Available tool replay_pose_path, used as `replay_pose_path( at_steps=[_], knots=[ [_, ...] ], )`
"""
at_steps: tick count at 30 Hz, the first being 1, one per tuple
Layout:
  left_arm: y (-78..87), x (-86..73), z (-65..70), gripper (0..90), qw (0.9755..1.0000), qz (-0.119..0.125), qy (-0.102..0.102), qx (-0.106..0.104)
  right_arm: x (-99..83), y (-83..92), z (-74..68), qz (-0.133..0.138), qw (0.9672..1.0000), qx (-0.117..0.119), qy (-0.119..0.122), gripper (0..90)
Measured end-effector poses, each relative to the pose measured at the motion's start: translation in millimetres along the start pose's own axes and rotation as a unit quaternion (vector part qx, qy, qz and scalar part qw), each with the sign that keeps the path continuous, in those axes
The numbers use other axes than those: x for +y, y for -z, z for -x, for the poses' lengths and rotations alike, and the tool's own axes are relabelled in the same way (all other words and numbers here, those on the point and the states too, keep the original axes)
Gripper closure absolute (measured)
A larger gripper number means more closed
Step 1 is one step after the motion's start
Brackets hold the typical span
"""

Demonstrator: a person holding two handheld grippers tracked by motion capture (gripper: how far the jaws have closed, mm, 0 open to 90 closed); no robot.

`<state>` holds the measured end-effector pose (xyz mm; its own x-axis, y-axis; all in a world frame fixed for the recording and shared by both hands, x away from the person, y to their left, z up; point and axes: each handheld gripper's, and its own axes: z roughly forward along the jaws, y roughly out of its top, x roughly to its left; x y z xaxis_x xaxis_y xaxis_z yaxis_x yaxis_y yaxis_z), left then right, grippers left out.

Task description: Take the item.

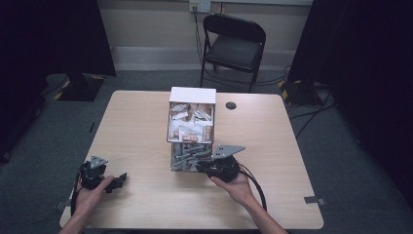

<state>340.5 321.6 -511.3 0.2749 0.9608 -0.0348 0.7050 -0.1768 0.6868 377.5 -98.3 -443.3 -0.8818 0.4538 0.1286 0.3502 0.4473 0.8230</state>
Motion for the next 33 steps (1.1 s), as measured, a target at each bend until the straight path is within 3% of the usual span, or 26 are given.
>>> replay_pose_path(
  at_steps=[17, 33],
  knots=[
    [0.0, 0.0, 0.0, 0.0, 1.0, 0.0, 0.0, 0.0, -1.6, -3.3, 2.8, 0.0, 0.9999, 0.001, 0.014, 88.4],
    [-0.1, -0.1, 0.0, 0.0, 1.0, 0.001, 0.0, 0.0, 1.7, 2.2, 0.2, 0.013, 0.9998, 0.005, 0.017, 89.0]
  ],
)
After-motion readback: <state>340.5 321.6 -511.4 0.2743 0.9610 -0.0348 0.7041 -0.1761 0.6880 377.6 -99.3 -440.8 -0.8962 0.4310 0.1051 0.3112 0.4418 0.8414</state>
